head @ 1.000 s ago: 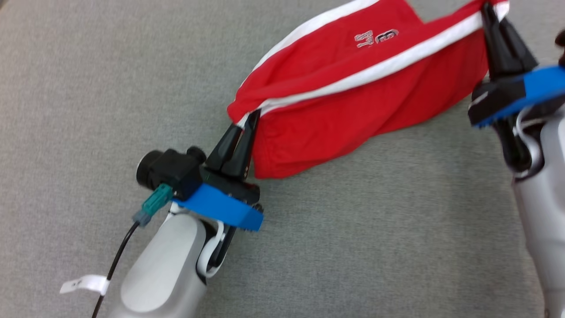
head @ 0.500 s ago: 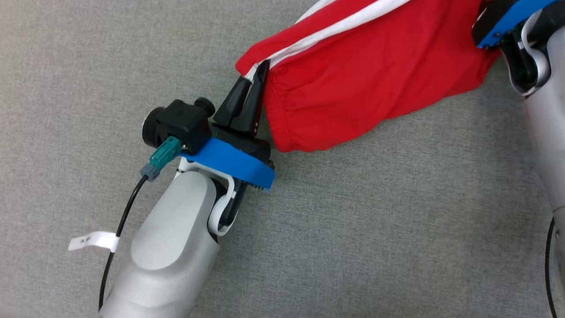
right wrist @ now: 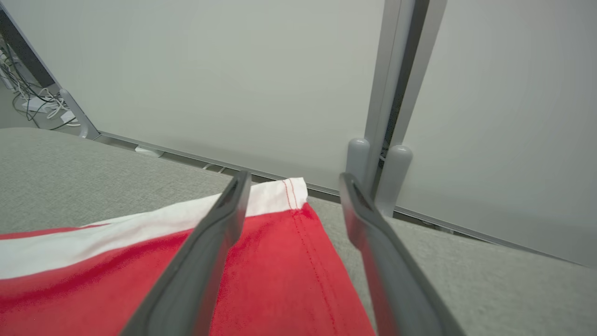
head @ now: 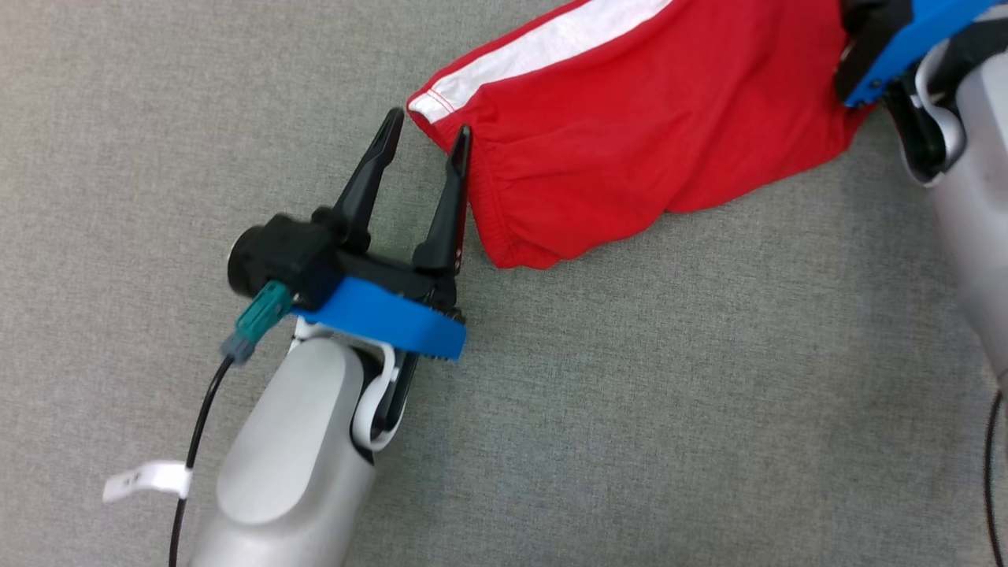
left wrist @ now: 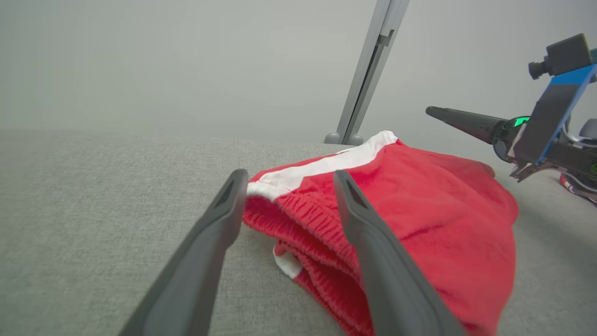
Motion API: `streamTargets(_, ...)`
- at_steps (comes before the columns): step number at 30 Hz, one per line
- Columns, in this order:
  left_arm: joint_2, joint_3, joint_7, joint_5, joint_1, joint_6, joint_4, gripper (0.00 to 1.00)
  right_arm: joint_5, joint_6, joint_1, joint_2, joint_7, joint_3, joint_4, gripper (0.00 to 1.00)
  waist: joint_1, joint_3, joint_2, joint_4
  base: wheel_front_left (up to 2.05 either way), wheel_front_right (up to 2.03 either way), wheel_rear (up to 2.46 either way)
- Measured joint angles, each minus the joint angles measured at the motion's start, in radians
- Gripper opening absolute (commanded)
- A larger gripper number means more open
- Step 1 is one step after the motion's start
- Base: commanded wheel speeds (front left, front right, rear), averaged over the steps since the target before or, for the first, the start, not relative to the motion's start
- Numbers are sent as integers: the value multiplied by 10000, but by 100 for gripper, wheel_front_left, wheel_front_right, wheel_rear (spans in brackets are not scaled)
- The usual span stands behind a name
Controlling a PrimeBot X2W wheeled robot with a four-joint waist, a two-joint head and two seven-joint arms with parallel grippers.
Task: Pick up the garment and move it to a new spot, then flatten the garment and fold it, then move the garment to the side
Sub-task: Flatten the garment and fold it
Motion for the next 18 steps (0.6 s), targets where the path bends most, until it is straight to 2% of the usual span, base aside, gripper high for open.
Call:
streamTargets(8, -6, 1329, 0, 732, 1378, 339, -1432, 100, 529, 0, 502, -746, 119, 500, 491, 100, -2, -347, 0, 88, 0, 0, 0)
streamTargets(14, -4, 2677, -2, 1143, 2023, 617, -2412, 100, 836, 0, 887, -911, 454, 897, 750, 100, -2, -440, 0, 191, 0, 0, 0)
streamTargets(18, 4, 3101, -2, 1172, 2307, 706, -2754, 100, 1003, 0, 1071, -943, 865, 1243, 884, 100, -2, -509, 0, 240, 0, 0, 0)
